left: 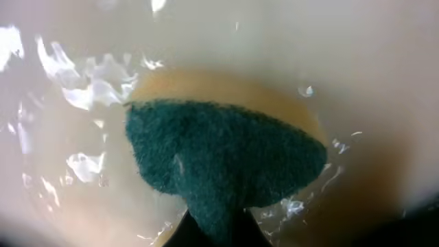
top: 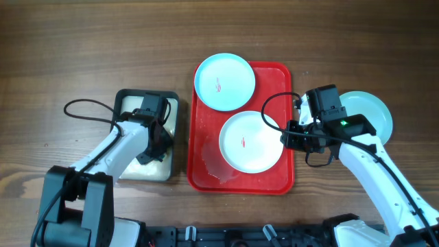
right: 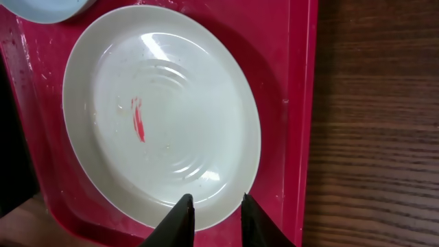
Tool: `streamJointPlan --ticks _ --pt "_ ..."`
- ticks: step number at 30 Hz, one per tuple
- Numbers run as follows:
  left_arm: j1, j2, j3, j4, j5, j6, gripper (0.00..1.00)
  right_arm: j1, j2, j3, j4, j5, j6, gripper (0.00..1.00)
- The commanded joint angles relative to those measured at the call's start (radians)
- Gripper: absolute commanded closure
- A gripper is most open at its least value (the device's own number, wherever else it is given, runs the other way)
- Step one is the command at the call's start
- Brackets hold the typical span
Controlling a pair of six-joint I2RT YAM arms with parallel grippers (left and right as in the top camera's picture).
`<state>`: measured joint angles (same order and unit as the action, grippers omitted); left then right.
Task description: Clean dirty plates on tray and stack at the side
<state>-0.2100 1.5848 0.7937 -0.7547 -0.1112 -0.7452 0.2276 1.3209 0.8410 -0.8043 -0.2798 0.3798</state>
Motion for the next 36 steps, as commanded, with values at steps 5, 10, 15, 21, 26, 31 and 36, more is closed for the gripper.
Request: streamJointPlan --ticks 5,10,15,21,26,31,36 --pt "0.006 -0.132 0.074 -0.089 -0.017 0.114 0.51 0.0 -0.012 0.016 -0.008 0.014 -0.013 0.76" --pt "0.006 -0.09 -0.008 0.012 -0.114 0.11 0.63 0.0 -0.012 0.016 -0.019 0.014 -0.013 0.77" --pt "0.006 -0.008 -0.061 0.145 -0.105 0.111 0.96 0.0 -0.012 0.016 -0.024 0.013 -0.013 0.77" --pt "0.006 -0.074 0.062 0.05 -0.117 0.244 0.56 0.0 -0.012 0.016 -0.027 0.013 -0.011 0.77" --pt "0.006 -0.105 0.136 -0.122 -0.021 0.234 0.39 0.0 -0.012 0.016 -0.027 0.014 -0.013 0.77" --pt "0.006 -0.098 0.032 -0.122 0.039 0.063 0.64 0.0 -0.012 0.016 -0.026 0.014 -0.013 0.76" --pt "0.006 -0.097 -0.124 0.104 0.013 0.01 0.96 0.0 -0.012 0.016 -0.027 0.026 -0.014 0.76"
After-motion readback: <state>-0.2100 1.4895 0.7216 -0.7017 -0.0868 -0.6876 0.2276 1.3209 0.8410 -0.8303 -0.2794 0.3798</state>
